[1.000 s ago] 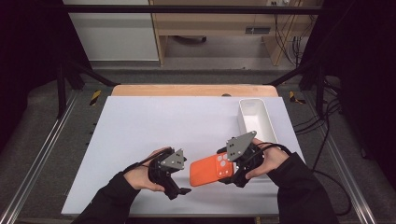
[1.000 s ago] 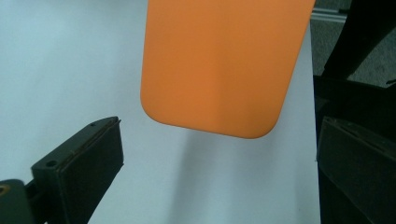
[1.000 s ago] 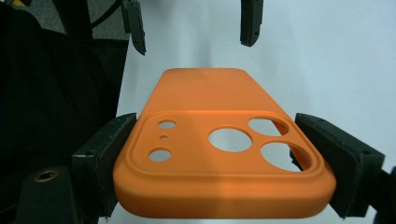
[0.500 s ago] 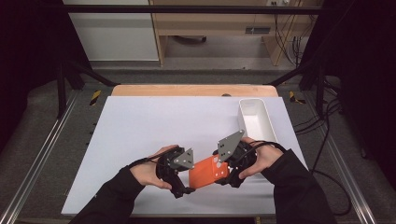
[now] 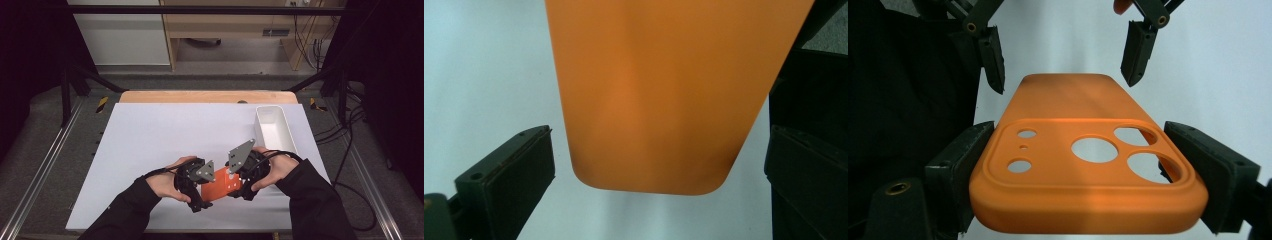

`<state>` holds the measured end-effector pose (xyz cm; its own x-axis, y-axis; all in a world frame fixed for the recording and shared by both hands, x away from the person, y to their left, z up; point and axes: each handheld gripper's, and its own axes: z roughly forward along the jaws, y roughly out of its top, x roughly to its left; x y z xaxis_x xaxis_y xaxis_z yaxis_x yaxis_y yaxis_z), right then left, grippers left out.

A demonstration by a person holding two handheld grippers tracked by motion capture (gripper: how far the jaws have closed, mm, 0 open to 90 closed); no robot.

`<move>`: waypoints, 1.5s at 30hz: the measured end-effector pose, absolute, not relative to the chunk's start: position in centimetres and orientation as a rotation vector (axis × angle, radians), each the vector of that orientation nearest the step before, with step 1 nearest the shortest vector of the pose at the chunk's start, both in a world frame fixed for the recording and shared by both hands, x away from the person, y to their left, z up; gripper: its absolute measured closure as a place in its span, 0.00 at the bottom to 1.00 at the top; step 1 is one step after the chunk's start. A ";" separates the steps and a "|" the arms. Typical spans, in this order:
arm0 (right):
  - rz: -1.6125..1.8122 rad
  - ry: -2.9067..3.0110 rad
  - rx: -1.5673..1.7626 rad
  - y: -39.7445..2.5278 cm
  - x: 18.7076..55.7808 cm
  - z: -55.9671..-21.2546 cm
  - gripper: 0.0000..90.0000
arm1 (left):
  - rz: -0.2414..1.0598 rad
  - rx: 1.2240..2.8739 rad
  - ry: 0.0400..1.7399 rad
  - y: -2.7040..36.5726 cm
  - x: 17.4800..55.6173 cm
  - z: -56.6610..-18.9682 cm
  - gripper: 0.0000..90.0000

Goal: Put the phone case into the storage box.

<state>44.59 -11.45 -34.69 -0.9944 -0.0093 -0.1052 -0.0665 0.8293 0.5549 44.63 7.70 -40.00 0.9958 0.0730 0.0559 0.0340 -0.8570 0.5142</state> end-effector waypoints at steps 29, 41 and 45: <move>0.836 2.937 -0.080 -10.4 44.7 -35.1 0.18 | 0.080 2.647 0.057 5.8 44.8 -41.1 0.02; 0.808 2.948 -0.081 -10.3 44.6 -35.2 0.18 | 0.094 2.672 0.025 5.1 44.6 -41.2 0.11; 0.803 2.952 -0.074 -10.2 44.5 -35.2 0.18 | 0.104 2.683 0.020 5.0 44.6 -41.2 0.15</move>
<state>44.51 -10.20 -35.20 -0.9955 -0.0254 -0.0915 -0.0683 0.8611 0.5037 44.63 4.98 -41.17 0.9970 0.0313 0.0703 -0.0030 -0.8973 0.4414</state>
